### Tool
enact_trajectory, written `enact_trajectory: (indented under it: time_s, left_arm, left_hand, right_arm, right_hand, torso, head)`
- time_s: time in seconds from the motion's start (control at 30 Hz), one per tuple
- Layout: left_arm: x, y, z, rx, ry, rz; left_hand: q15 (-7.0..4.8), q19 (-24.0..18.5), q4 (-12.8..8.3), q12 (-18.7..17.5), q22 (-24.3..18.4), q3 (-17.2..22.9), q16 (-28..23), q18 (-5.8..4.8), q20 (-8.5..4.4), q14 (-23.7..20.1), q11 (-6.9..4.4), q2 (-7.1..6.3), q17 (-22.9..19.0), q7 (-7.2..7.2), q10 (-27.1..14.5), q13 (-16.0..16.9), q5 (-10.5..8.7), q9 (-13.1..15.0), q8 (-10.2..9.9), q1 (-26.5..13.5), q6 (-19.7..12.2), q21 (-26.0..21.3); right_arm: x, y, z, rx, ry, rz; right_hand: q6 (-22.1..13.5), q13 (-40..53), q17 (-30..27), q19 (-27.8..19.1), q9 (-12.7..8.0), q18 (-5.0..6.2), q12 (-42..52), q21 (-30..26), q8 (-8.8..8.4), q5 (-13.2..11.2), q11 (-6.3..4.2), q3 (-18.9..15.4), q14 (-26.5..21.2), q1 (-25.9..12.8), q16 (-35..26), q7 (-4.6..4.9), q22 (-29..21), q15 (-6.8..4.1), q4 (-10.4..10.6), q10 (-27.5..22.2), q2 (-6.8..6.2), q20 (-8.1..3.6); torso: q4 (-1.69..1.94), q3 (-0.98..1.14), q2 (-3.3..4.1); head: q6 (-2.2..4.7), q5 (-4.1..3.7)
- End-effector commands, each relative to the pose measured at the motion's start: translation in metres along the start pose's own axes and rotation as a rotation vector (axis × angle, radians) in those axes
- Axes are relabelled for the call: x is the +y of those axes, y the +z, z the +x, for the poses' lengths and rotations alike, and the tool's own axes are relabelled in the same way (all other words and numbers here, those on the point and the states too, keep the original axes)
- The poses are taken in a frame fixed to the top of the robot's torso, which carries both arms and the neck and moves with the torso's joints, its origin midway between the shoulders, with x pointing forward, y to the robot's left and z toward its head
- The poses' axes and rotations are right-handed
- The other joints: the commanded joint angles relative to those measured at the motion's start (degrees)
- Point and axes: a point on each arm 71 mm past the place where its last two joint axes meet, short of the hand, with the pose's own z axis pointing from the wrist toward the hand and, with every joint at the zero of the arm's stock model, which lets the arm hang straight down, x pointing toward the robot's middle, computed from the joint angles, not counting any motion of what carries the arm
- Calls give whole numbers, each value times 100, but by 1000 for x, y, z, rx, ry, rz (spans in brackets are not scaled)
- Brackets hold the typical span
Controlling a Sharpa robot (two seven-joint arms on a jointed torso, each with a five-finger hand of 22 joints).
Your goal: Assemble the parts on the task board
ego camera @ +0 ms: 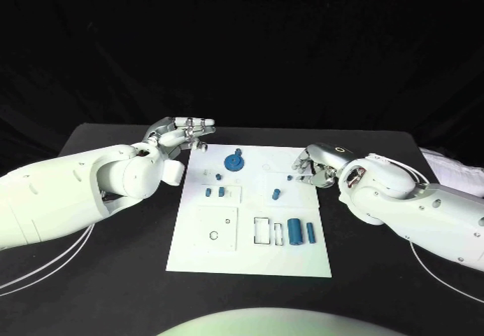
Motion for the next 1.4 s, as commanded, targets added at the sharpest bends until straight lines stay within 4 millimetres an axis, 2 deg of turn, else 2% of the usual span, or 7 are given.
enact_trajectory:
  time_s: [0.03,0.2,0.4,0.63,1.0,1.3,1.4]
  left_arm:
    - [-2,-1,2,-5,-49,26]
    - [-2,-1,3,1,-52,25]
    - [-2,-1,5,6,-54,22]
    - [-2,-1,5,8,-55,16]
    - [-1,-1,7,17,-57,7]
    - [0,-1,8,22,-59,2]
    - [0,-1,8,25,-60,1]
  left_hand:
    - [-8,-37,-6,39,-9,-55,-28,63,16,-32,-6,6,-8,-31,18,6,-20,-4,16,-57,-6,-28]
    - [-8,-37,-8,47,-15,-75,-26,63,16,-35,-5,6,-12,-29,8,7,-20,-6,16,-63,-13,-36]
    - [-4,-36,-13,58,-24,-106,-23,63,18,-40,2,10,-19,-19,-16,7,-19,-9,13,-70,-34,-50]
    - [3,-31,-21,73,-39,-148,-12,61,23,-42,13,19,-23,-7,-56,5,-16,-13,5,-75,-74,-69]
    - [10,-26,-33,88,-50,-179,-13,60,27,-51,22,27,-41,3,-89,5,-15,-15,2,-71,-108,-83]
    - [13,-27,-47,98,-57,-196,-23,60,29,-65,28,31,-65,9,-111,5,-14,-15,2,-62,-126,-94]
    - [14,-27,-49,101,-58,-199,-27,59,30,-70,29,33,-75,11,-115,5,-13,-15,2,-61,-130,-96]
  right_arm:
    - [3,2,6,66,-45,-3]
    - [7,6,10,83,-47,-12]
    - [9,10,11,64,-60,-9]
    - [12,12,12,58,-64,-14]
    - [15,16,14,52,-60,-15]
    - [15,17,19,100,-75,-7]
    - [15,18,22,123,-99,-2]
  right_hand:
    - [74,-54,-3,-38,9,89,-37,-39,1,-37,1,56,53,-62,-30,-2,-30,31,-7,2,2,32]
    - [147,-155,-111,-142,17,128,-77,-159,10,-69,0,105,29,-105,-135,-16,-205,26,-18,-30,3,28]
    - [181,-294,-289,-261,11,162,-137,-309,-10,-143,44,139,-55,-168,-331,9,-400,39,-52,-131,-14,63]
    - [177,-334,-255,-239,3,161,-108,-299,-24,-166,40,190,-36,-175,-295,7,-376,45,-67,-77,30,62]
    - [171,-398,-246,-199,-4,153,-73,-279,-29,-177,30,292,-9,-180,-278,17,-340,40,-89,12,89,53]
    - [283,-473,-177,-94,12,123,-9,-189,-2,-242,-20,577,32,-110,-198,5,-204,0,-227,282,154,20]
    - [345,-482,-136,-47,23,107,1,-140,14,-266,-38,643,46,-116,-154,-7,-132,-18,-273,362,150,11]
  torso:
    - [2,-2,-1]
    - [-4,7,-6]
    - [5,3,-4]
    - [-5,6,-6]
    - [4,4,-7]
    - [-6,2,-6]
    - [0,0,-6]
  head:
    - [-13,14]
    - [-11,25]
    - [-10,17]
    - [-20,33]
    - [-32,33]
    - [-58,40]
    - [-63,30]
